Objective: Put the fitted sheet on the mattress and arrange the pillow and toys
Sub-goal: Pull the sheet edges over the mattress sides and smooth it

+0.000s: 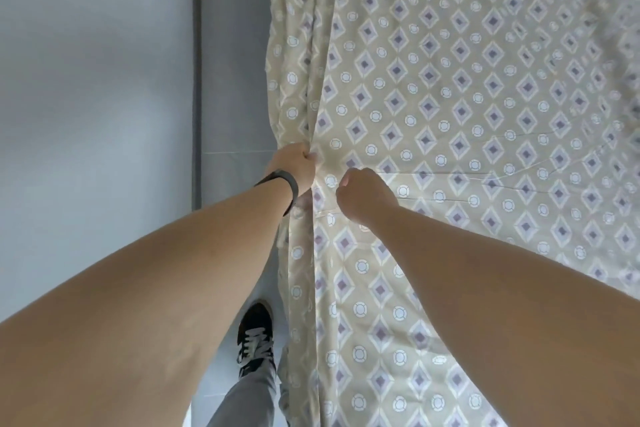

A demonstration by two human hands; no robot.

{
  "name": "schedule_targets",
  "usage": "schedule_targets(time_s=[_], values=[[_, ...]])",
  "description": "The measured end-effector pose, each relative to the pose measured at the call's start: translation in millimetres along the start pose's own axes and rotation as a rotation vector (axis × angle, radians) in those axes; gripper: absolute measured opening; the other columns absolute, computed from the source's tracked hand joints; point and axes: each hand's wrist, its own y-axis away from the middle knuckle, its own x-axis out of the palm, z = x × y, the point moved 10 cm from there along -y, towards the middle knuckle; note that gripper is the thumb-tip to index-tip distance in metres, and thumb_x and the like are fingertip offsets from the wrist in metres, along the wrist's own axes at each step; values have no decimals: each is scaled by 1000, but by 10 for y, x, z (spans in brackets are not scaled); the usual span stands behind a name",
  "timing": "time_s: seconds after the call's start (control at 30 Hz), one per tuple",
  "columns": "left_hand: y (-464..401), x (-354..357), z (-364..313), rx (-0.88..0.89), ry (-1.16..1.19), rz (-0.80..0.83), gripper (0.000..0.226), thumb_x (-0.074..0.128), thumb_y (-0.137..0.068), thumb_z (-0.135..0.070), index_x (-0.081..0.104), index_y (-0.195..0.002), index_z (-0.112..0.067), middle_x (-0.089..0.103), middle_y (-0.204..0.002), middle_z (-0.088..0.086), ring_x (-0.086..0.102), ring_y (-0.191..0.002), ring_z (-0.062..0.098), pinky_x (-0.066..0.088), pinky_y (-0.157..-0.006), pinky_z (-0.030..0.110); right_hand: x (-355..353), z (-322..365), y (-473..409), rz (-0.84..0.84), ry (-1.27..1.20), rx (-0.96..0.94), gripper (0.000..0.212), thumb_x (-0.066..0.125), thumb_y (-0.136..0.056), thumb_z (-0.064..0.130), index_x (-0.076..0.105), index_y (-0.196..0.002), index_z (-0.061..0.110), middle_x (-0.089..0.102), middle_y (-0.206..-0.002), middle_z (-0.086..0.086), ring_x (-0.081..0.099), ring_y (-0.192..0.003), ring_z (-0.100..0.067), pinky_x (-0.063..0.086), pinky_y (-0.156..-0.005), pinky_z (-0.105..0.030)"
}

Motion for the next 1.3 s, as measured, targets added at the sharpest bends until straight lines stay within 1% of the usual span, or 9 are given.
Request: schedule_targets(time_s=[0.1, 0.27, 0.47, 0.53, 0.63, 0.8, 0.97, 1.07, 1.3], values=[[4, -239, 336, -32, -50, -8, 35, 39, -98, -22, 36, -64, -19, 43, -65, 3, 44, -63, 27, 34, -57, 32, 59, 186, 32, 23, 35, -24, 35, 43, -97, 25, 57, -129, 19, 53, -126, -3, 57, -114, -27, 52, -92, -43], [43, -267, 488, -64, 5, 63, 42, 41, -104, -27, 37, -64, -17, 40, -63, 1, 37, -56, 18, 24, -51, 31, 253, 336, 110, 80, 39, -43, 37, 44, -93, 17, 57, -128, 20, 52, -126, -2, 54, -117, -26, 52, -95, -45], [236, -195, 140, -113, -188, 150, 33, 40, -104, -25, 57, -116, 1, 62, -111, 19, 60, -96, 35, 39, -73, 33, -168, 90, 468, 62, 67, -55, 35, 42, -95, 19, 57, -126, 19, 50, -127, -2, 52, -118, -27, 49, -95, -45], [484, -230, 33, -121, -222, 187, 25, 44, -101, -21, 56, -107, -1, 62, -101, 15, 59, -85, 32, 39, -68, 32, -428, -84, 733, 39, 81, -39, 33, 40, -97, 21, 55, -127, 18, 49, -127, -3, 50, -119, -27, 48, -96, -44], [1061, -435, -499, -27, -183, 293, 26, 44, -96, -14, 45, -70, -9, 47, -68, 7, 45, -60, 24, 37, -59, 32, -1073, -299, 1432, -10, 93, 4, 33, 40, -100, 26, 54, -130, 19, 48, -128, -3, 48, -123, -28, 46, -95, -43], [2458, -904, -1831, 178, -26, 386, 17, 48, -97, -27, 61, -100, -16, 64, -90, 7, 55, -67, 22, 43, -59, 32, -2319, -437, 2711, -194, -53, 30, 29, 42, -101, 27, 59, -123, 23, 53, -120, 1, 58, -108, -25, 54, -87, -44], [3388, -1094, -2833, 335, 55, 484, 15, 55, -96, -24, 62, -91, -12, 60, -85, 4, 51, -60, 17, 44, -57, 27, -3056, -664, 3863, -441, -388, -32, 25, 43, -99, 32, 66, -109, 27, 64, -102, 7, 63, -86, -18, 54, -75, -36], [3632, -1119, -3014, 335, 124, 485, 13, 58, -97, -23, 63, -91, -12, 61, -83, 4, 51, -58, 18, 44, -59, 31, -3108, -851, 4263, -462, -469, -19, 24, 45, -98, 33, 67, -107, 27, 67, -99, 7, 64, -84, -16, 57, -77, -37], [3592, -1028, -3303, 552, -327, 555, 25, 51, -101, -28, 65, -102, -7, 65, -89, 5, 57, -68, 18, 45, -58, 25, -3000, -1073, 4297, -360, -435, 127, 29, 43, -99, 33, 65, -115, 24, 66, -110, 3, 62, -97, -19, 55, -87, -39]])
